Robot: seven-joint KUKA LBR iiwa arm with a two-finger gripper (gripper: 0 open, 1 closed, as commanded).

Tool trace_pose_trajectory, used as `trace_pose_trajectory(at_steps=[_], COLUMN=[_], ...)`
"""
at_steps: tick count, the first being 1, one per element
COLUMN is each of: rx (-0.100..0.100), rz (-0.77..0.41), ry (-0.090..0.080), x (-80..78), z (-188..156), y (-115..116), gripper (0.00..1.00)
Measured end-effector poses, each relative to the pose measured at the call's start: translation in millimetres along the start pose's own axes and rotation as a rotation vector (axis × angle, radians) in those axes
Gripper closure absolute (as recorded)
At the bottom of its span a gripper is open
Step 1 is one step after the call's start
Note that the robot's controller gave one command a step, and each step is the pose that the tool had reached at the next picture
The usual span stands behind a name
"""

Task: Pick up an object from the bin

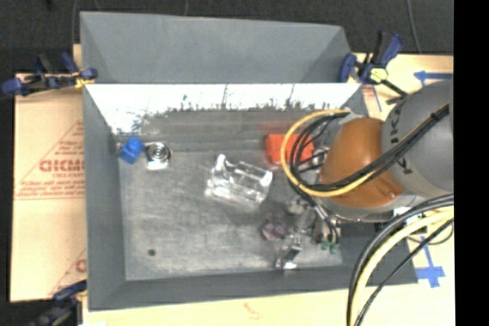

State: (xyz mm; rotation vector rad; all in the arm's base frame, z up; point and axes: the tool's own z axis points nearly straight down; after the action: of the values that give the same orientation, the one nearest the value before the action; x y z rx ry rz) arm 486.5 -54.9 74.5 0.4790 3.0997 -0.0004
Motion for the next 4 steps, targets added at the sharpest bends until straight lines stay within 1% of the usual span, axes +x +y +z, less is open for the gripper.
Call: trace_pose_trajectory(at_steps=[1,2,3,4], rx=[-0.003,0.001,-0.002,0.001], rz=[0.0,-0.001,-0.001,-0.002], ry=[-0.018,0.0,-0.018,-0.001], x=[-5.2,0.0,-5.3,-0.2], z=[-3.2,0.0,-3.2,0.0], y=[0.5,-0.3,0.3,-0.5], gripper=[1.0,0.0,1.0,0.0])
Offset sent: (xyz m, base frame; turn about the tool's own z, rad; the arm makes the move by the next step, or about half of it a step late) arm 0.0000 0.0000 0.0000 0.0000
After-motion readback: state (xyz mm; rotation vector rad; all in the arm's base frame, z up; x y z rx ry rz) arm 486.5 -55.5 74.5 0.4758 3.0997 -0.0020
